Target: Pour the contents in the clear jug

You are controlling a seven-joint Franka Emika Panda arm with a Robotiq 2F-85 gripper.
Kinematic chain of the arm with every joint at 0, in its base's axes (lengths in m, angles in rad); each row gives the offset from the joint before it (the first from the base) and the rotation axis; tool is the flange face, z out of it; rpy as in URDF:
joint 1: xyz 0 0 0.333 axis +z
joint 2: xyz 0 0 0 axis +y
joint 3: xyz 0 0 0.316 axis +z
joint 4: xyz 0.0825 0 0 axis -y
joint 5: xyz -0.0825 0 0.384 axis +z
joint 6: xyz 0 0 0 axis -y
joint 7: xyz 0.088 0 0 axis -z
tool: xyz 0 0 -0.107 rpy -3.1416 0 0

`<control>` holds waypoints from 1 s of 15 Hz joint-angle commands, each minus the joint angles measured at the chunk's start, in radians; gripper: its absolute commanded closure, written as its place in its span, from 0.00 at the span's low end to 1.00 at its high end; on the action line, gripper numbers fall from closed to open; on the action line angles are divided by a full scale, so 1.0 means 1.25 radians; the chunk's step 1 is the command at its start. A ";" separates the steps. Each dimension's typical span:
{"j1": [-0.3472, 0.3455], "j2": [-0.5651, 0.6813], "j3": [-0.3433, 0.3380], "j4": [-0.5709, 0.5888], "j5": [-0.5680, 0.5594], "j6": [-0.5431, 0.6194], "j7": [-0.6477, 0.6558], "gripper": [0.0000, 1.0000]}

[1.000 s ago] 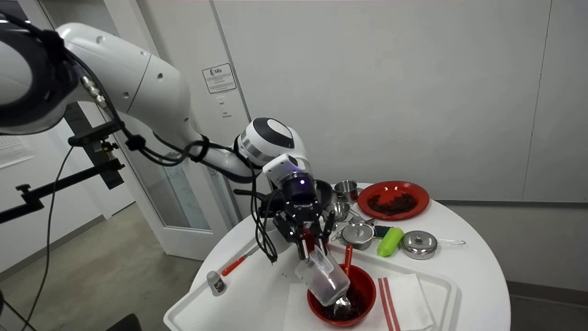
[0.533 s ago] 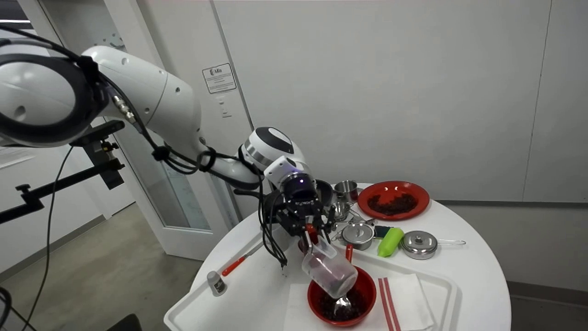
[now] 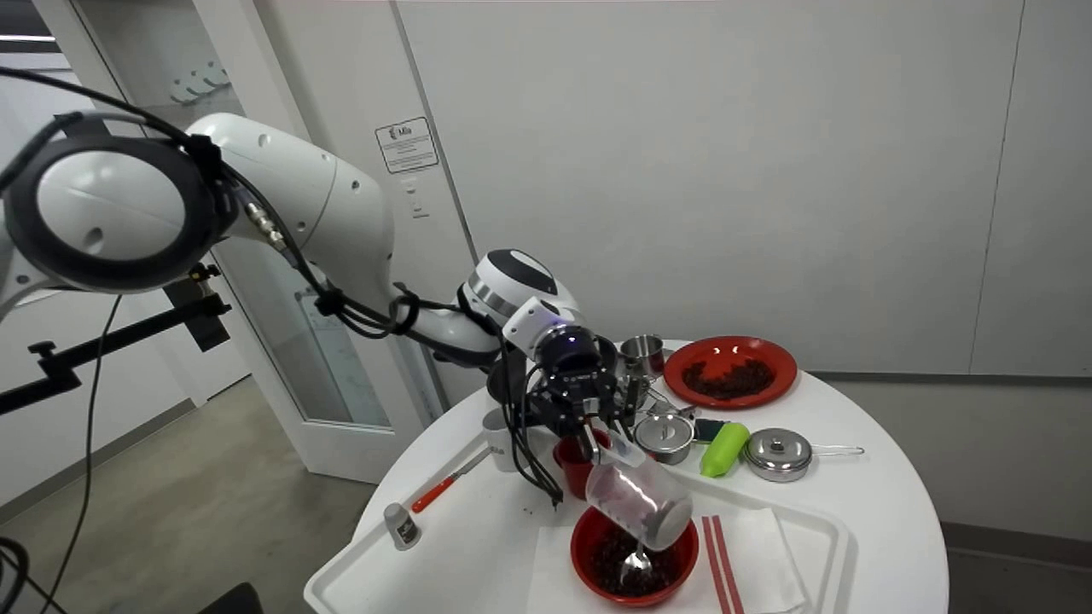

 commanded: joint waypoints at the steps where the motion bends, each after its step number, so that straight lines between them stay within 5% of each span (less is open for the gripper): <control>1: -0.003 0.039 0.005 0.054 -0.036 -0.041 0.036 0.89; 15: 0.007 0.099 0.009 0.118 -0.115 -0.149 0.077 0.90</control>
